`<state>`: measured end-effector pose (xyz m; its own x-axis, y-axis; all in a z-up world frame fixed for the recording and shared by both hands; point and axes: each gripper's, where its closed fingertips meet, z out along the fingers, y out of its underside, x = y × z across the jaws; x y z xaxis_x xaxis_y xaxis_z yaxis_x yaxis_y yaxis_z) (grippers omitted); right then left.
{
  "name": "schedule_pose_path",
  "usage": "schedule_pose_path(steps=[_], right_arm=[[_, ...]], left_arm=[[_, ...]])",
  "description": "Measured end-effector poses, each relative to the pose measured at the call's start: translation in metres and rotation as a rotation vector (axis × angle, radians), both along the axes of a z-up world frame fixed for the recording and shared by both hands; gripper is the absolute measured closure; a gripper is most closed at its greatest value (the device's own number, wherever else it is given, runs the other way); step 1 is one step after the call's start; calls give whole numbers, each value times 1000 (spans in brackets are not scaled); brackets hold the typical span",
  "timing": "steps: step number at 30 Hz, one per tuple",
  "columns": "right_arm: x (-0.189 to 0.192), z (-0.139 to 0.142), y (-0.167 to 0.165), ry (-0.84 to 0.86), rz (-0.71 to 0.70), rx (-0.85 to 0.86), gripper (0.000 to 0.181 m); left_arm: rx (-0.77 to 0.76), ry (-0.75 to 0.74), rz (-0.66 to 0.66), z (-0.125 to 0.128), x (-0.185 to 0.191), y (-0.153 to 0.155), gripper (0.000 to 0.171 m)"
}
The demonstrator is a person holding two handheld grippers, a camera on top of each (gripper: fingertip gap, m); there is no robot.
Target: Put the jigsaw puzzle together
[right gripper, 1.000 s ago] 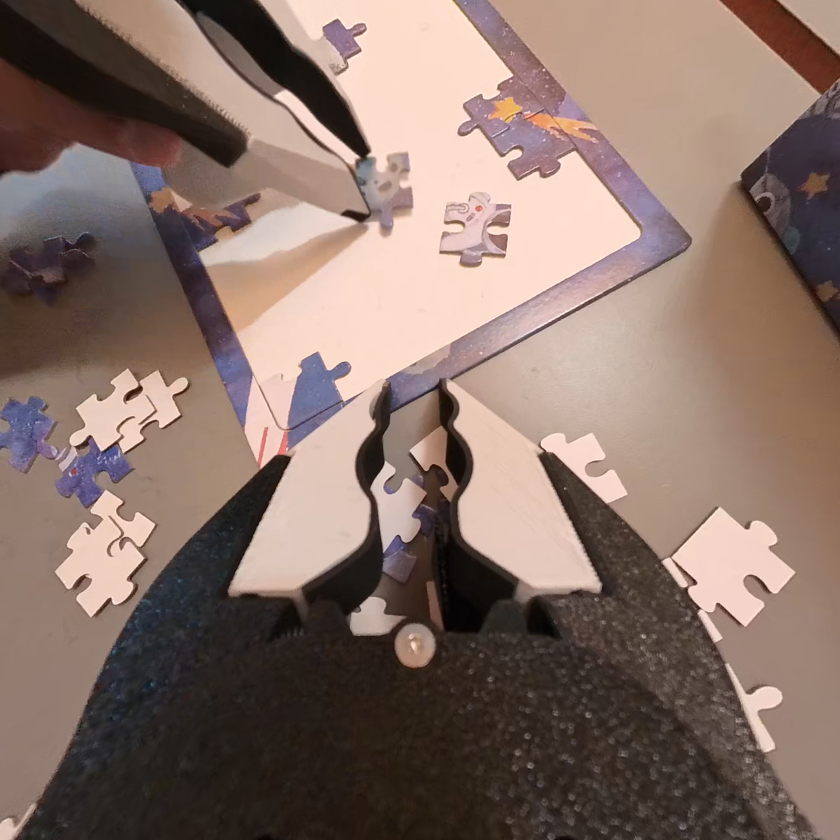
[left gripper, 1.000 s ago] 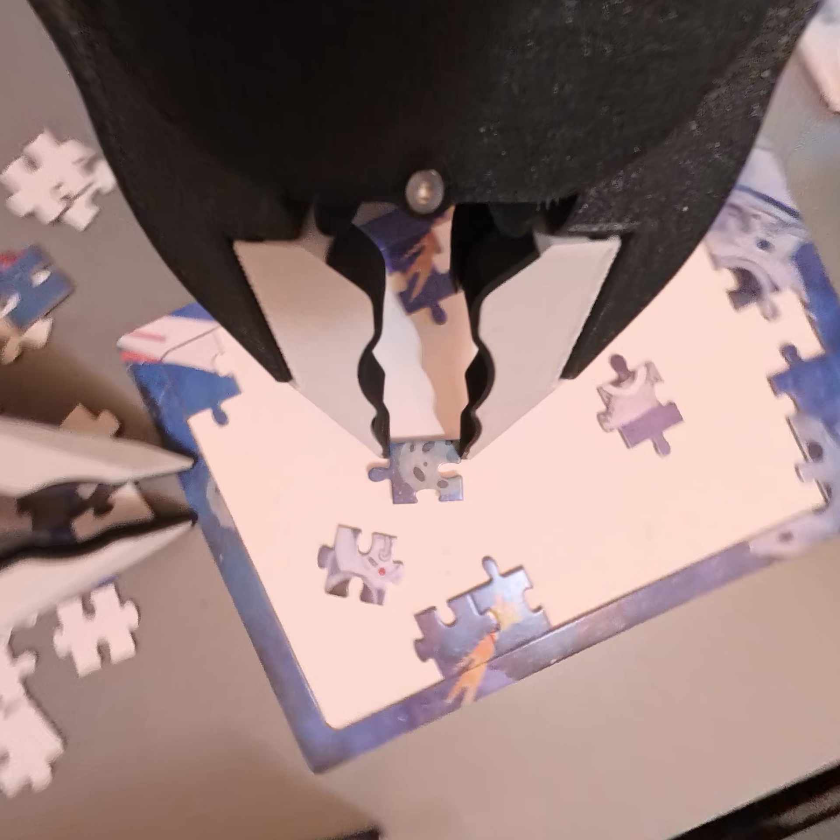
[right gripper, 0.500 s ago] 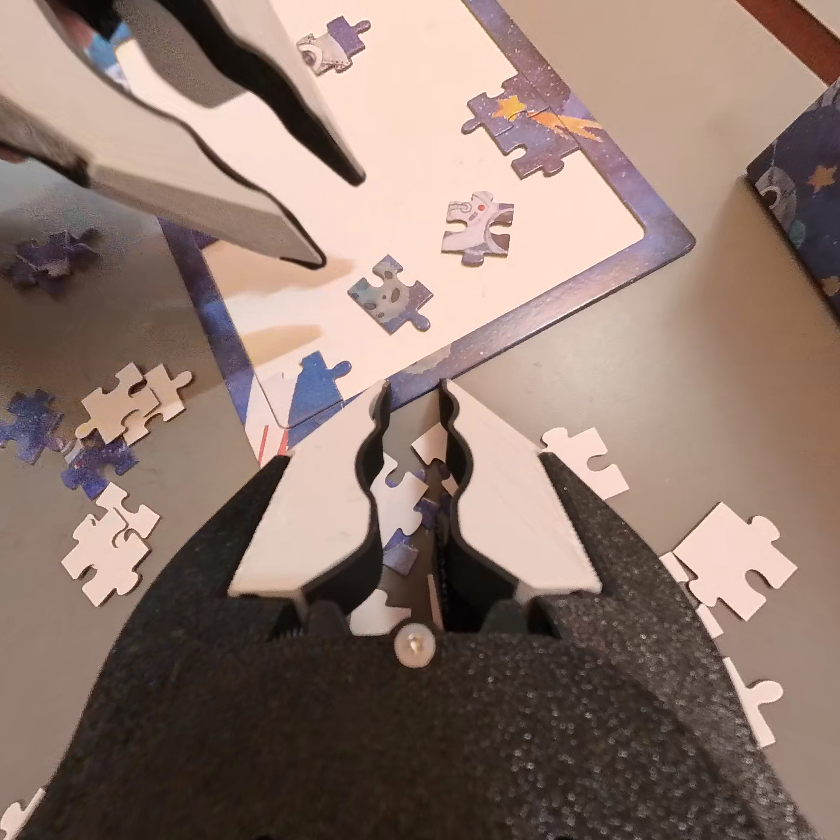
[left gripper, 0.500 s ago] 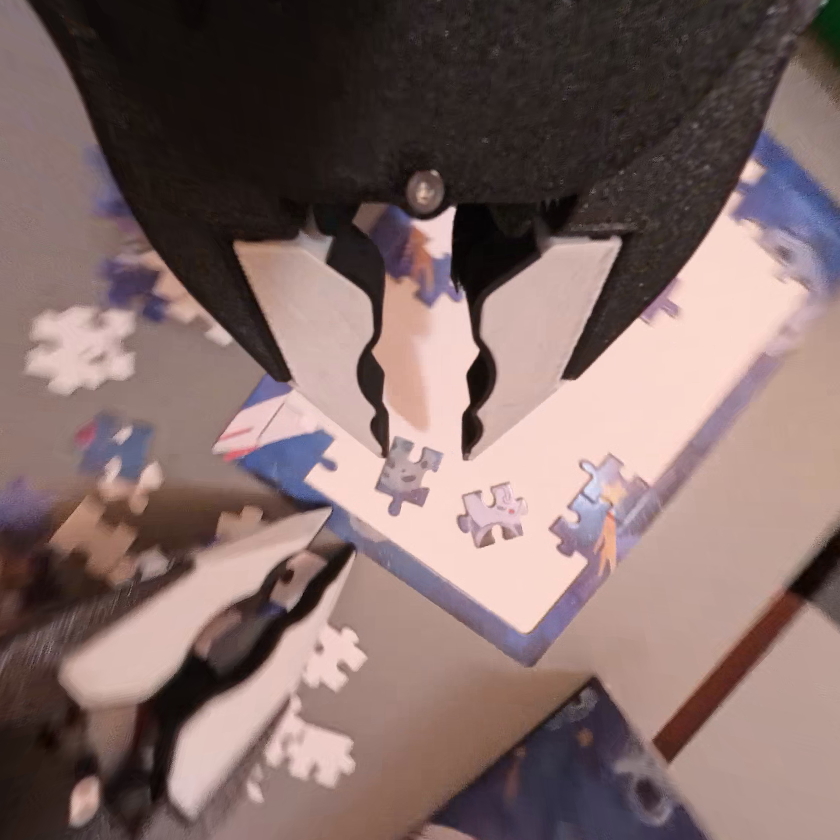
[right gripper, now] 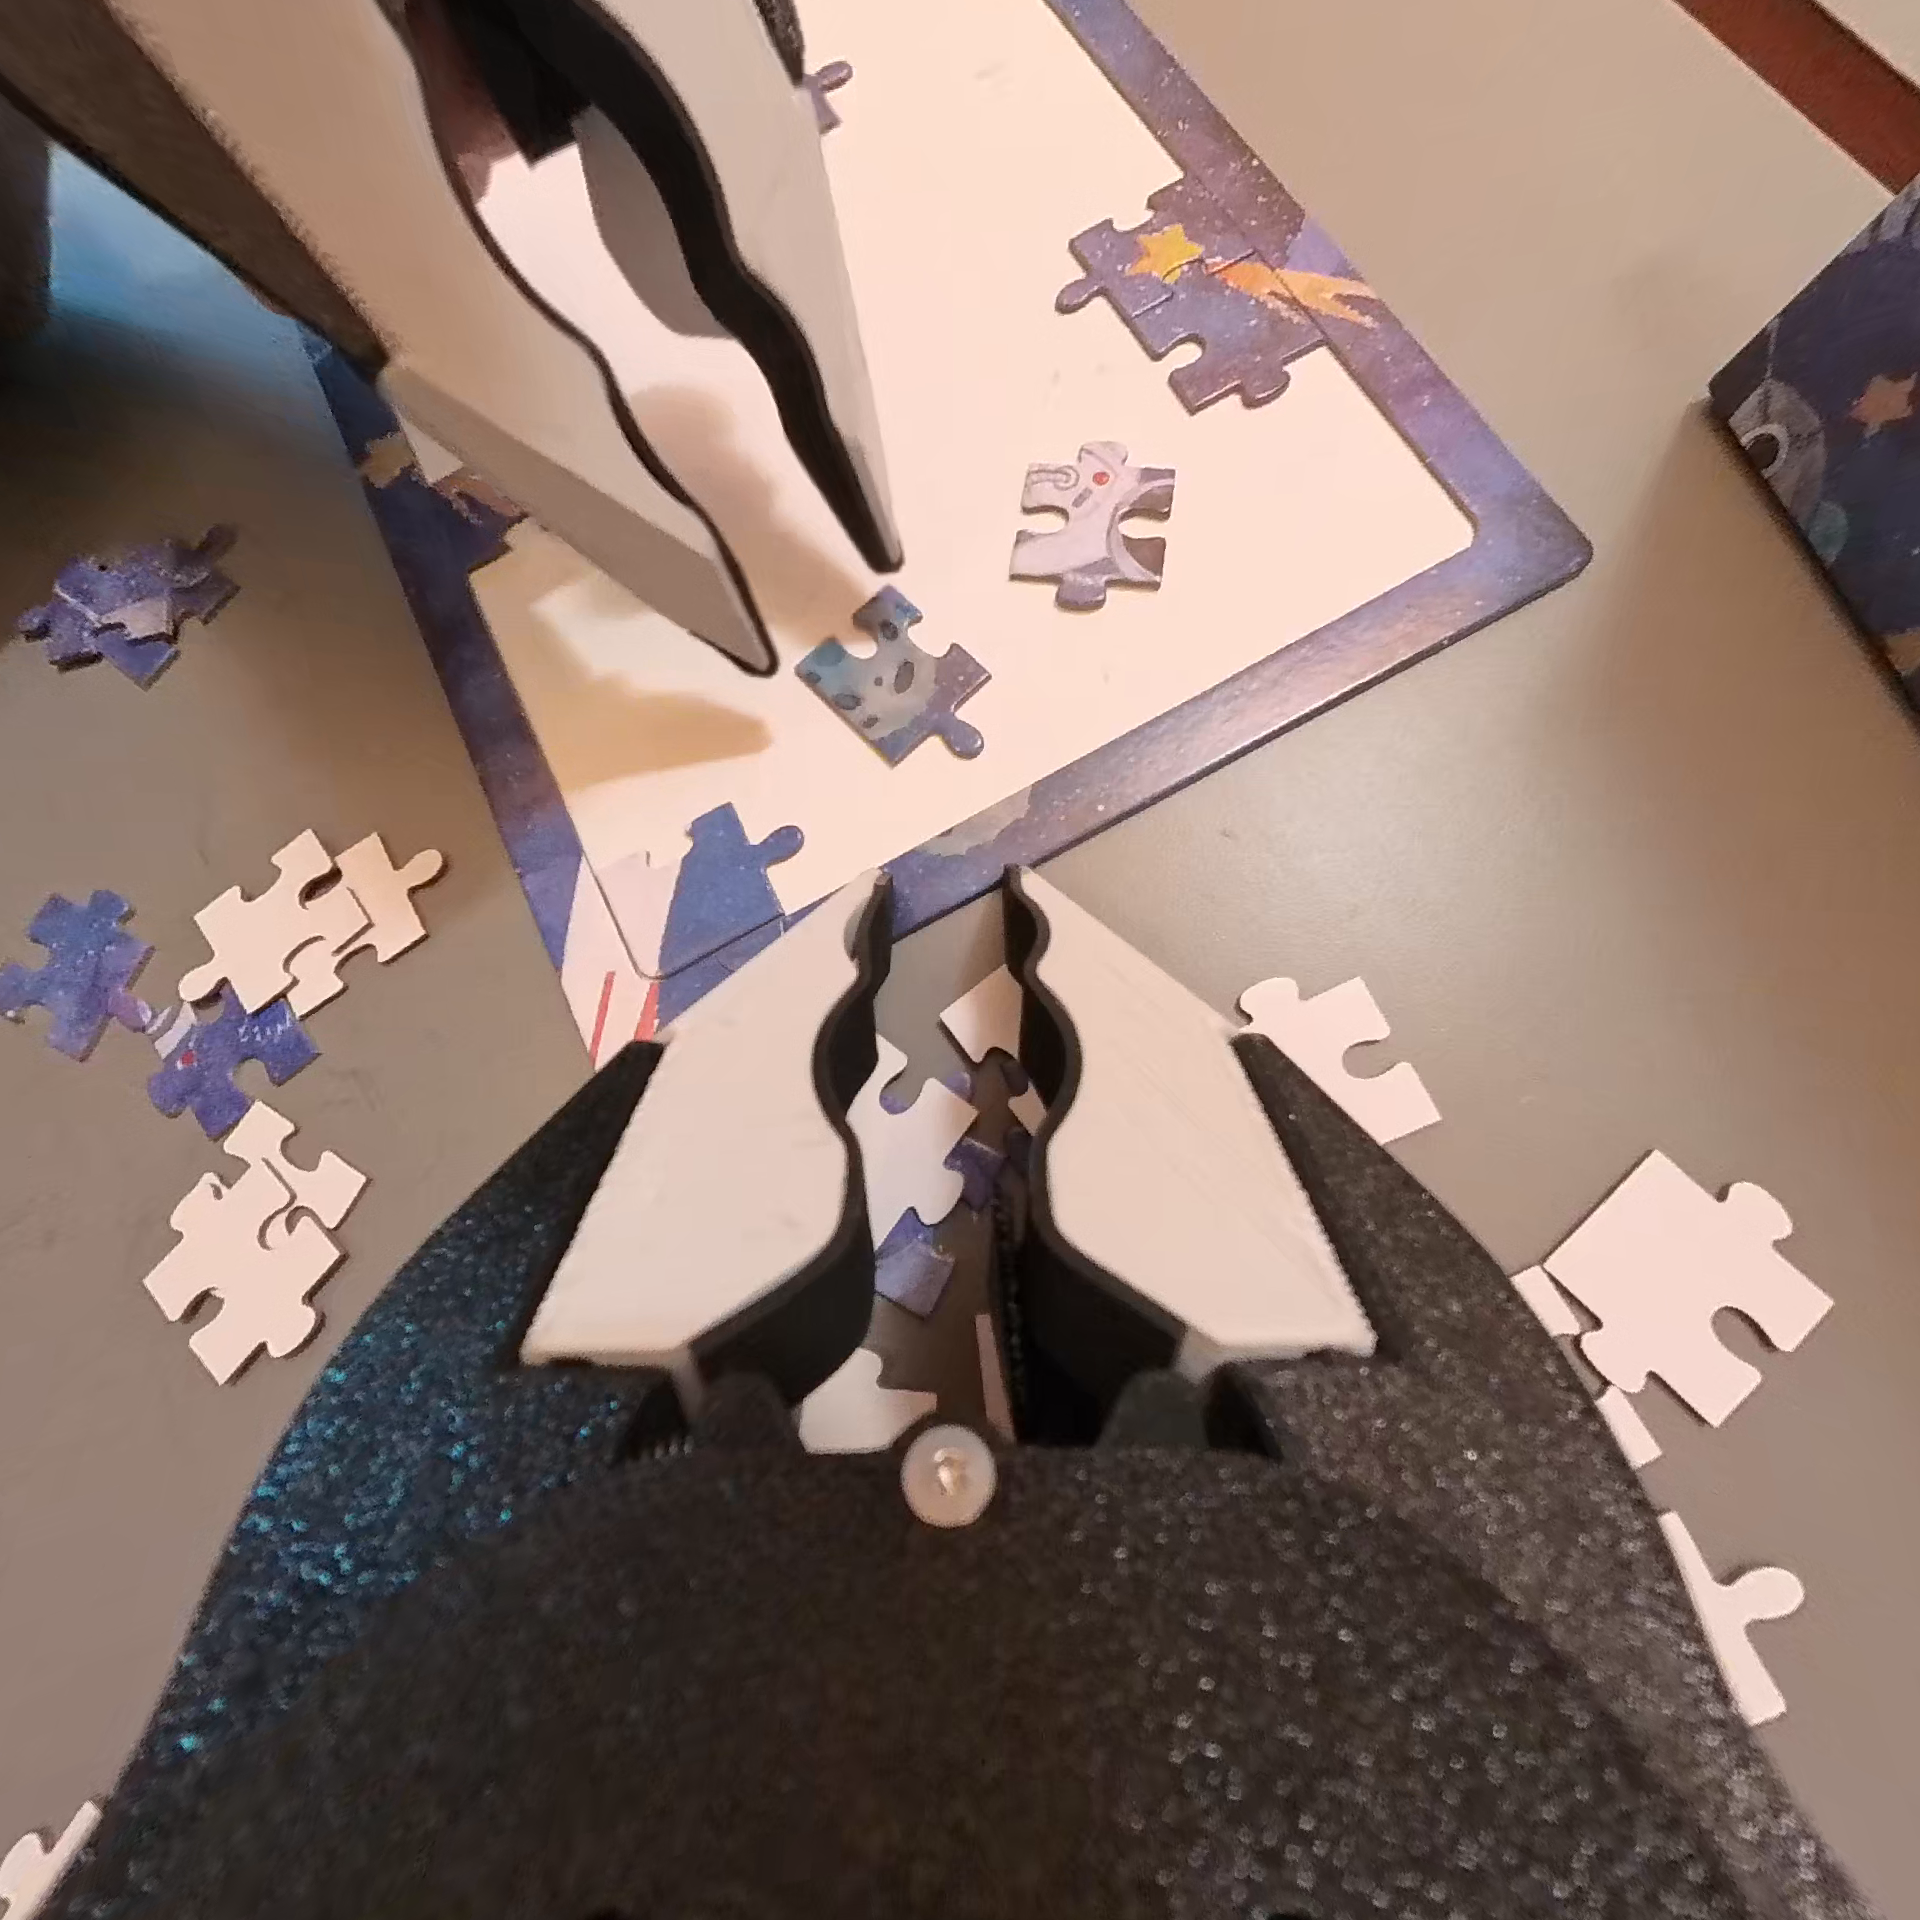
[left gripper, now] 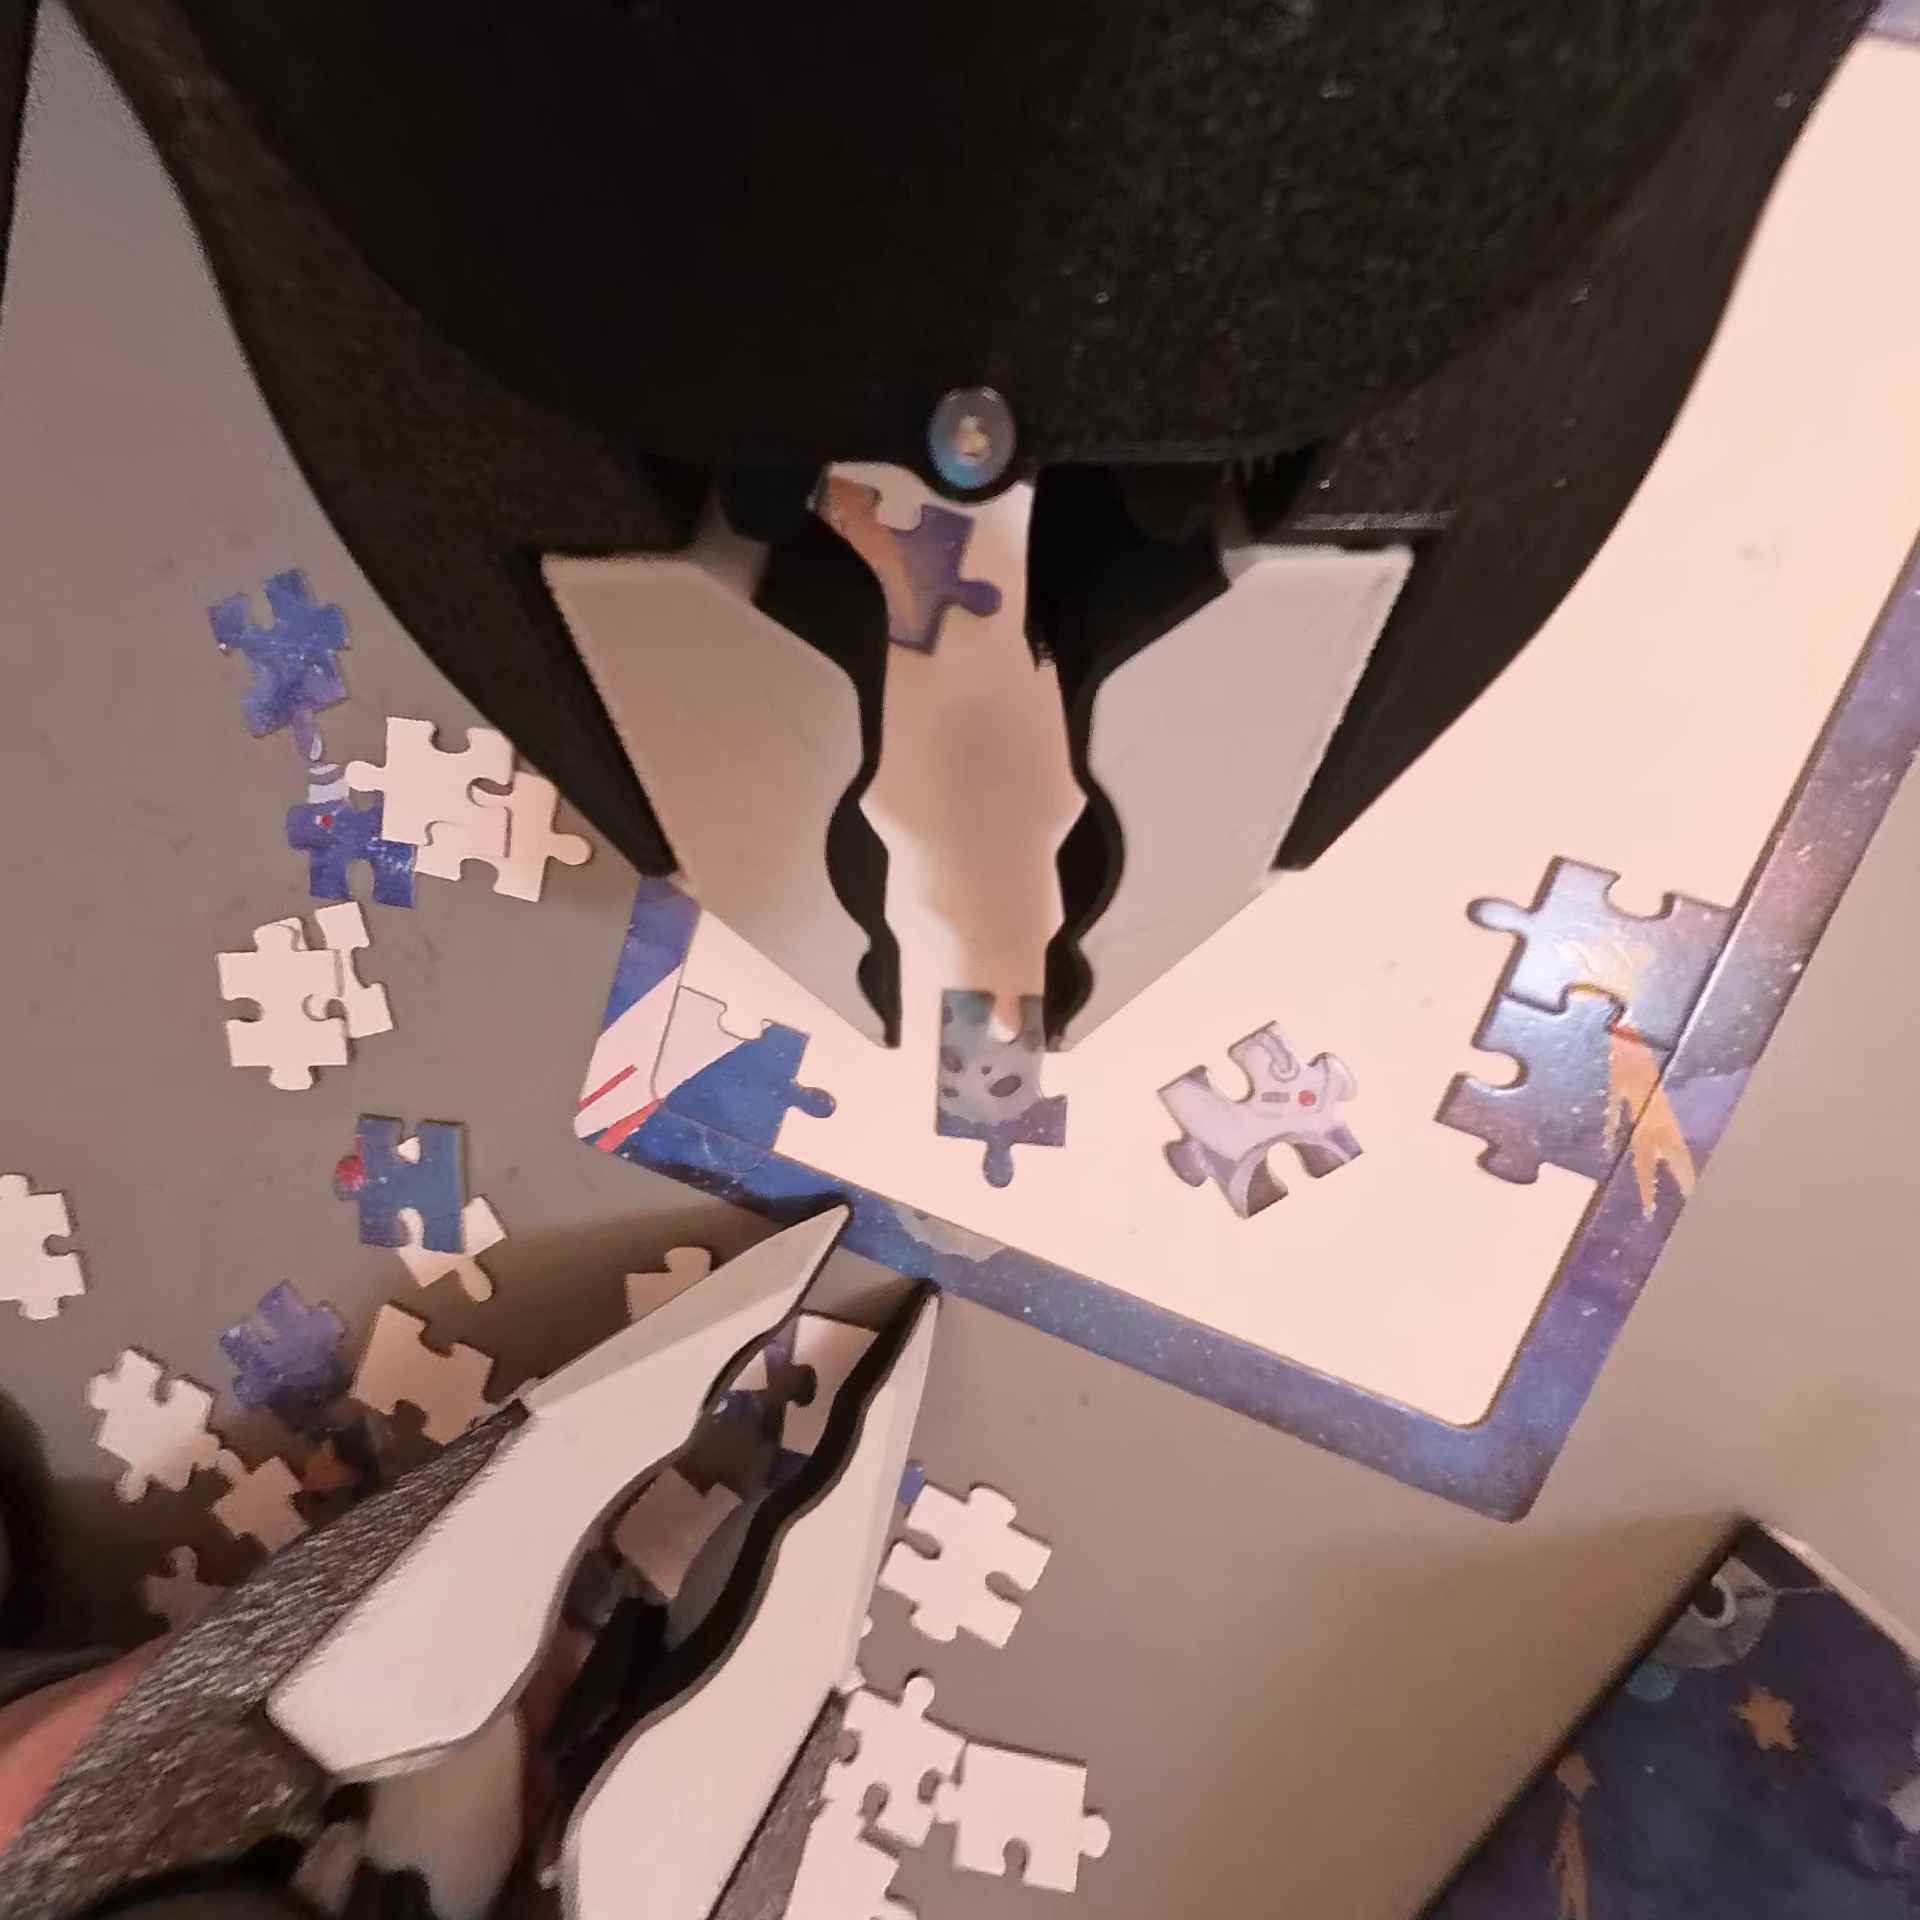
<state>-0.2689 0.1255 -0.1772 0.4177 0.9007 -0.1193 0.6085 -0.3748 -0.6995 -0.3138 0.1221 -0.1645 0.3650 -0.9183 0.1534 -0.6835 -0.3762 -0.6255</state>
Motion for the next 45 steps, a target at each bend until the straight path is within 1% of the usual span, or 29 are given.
schedule_pose_path(steps=[2, 6, 10, 12, 14, 16, 19, 23, 25, 28, 32, 34, 36, 39, 42, 45], right_arm=[[0, 0, 0, 0, 1, 0, 160], [0, 0, 0, 4, 0, -1, 160], [0, 0, 0, 3, 0, -1, 160], [0, 0, 0, 2, 0, 1, 160], [0, 0, 0, 3, 0, 0, 160], [0, 0, 0, 3, -1, 0, 160], [0, 0, 0, 4, -1, 0, 160], [0, 0, 0, 5, -2, 0, 160], [0, 0, 0, 5, -3, -1, 160], [0, 0, 0, 3, -3, 1, 160], [0, 0, 0, 3, -4, 1, 160], [0, 0, 0, 3, -3, 1, 160], [0, 0, 0, 5, -3, 2, 160], [0, 0, 0, 6, -3, 0, 160], [0, 0, 0, 5, -3, 1, 160], [0, 0, 0, 7, -4, -1, 160]], left_arm=[[12, -12, 1, 1, 2, 2, 144], [24, 25, -7, -6, -1, 5, 138], [53, 57, -22, -12, 0, 4, 140], [80, 75, -2, -13, -2, 8, 145], [59, 72, 43, -13, -1, 7, 145], [79, 86, 89, -13, 0, 7, 145], [58, 103, 222, -13, 0, 8, 146], [38, 120, 515, -13, 0, 12, 146], [12, 98, 664, -13, 2, 14, 145], [-42, 42, 758, -11, 12, 11, 143], [-60, 27, 787, -11, 15, 9, 142], [-95, 4, 800, -10, 17, 8, 142], [-129, -26, 791, -9, 23, 6, 142], [-141, -32, 776, -8, 24, 3, 143], [-175, -49, 737, -6, 28, -2, 148], [-108, -22, 735, -1, 17, 6, 148]])
